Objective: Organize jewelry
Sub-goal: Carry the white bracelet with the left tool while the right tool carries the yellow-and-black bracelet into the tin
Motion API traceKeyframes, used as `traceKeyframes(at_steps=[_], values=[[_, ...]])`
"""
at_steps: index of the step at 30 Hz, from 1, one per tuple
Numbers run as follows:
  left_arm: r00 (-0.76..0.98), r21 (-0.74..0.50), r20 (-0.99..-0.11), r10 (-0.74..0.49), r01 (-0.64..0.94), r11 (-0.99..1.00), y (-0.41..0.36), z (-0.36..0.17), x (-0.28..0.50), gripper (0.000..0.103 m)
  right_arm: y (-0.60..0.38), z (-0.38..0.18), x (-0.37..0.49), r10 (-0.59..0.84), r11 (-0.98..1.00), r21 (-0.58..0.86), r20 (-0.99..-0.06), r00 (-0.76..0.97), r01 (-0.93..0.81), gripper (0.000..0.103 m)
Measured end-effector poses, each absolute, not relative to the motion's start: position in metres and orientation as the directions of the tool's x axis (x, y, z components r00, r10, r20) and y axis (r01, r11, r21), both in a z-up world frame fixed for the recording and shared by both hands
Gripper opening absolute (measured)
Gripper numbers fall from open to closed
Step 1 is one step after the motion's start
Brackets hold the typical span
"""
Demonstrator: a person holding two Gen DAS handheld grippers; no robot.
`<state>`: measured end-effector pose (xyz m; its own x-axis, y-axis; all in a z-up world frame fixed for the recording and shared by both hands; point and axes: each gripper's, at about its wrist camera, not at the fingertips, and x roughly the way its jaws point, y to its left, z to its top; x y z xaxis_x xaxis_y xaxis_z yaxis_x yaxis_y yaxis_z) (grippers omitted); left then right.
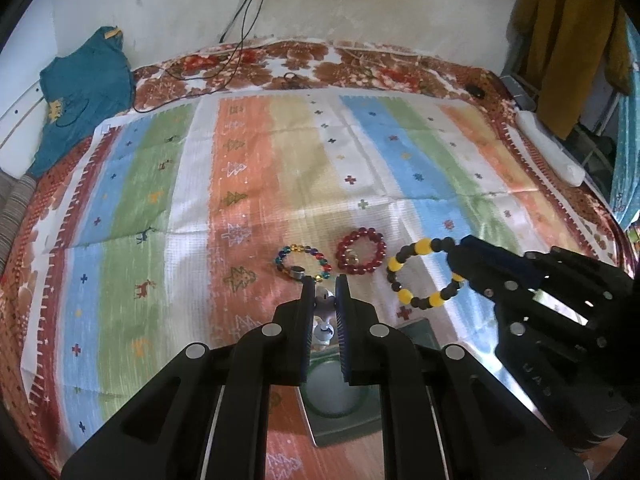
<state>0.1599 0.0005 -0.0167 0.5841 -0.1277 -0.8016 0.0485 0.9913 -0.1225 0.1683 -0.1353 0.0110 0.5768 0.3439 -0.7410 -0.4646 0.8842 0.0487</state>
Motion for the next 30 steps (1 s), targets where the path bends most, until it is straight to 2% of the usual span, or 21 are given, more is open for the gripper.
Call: traceKeyframes(at_steps=[17,25,27,29,30], values=[[0.591,-0.15,-0.79,-0.162,0.069,0.986,-0.006,-0.012,0.122,0.01,-0.145,0.015,0.132,0.371,0.87,0.063,-0.737,0.565,-0.489,0.01],[0.571,-0.16,-0.803,-0.169,0.067,0.985,-0.01,-0.016,0.109,0.011,-0.151,0.003,0.125,0.375,0.862,0.087,-0.773,0.512,-0.5,0.01],[0.574,-0.156,-0.804,-0.155,0.048,0.987,-0.006,-0.016,0.108,0.019,-0.153,0.001,0.127,0.356,0.872,0.077,-0.778,0.518,-0.483,0.01],[0.58,-0.154,-0.802,-0.144,0.032,0.988,-0.002,-0.014,0.108,0.02,-0.155,0.001,0.129,0.338,0.881,0.065,-0.78,0.527,-0.469,0.012],[0.579,-0.154,-0.803,-0.139,0.025,0.988,0.0,-0.015,0.108,0.02,-0.157,-0.001,0.131,0.327,0.886,0.06,-0.784,0.528,-0.459,0.016]])
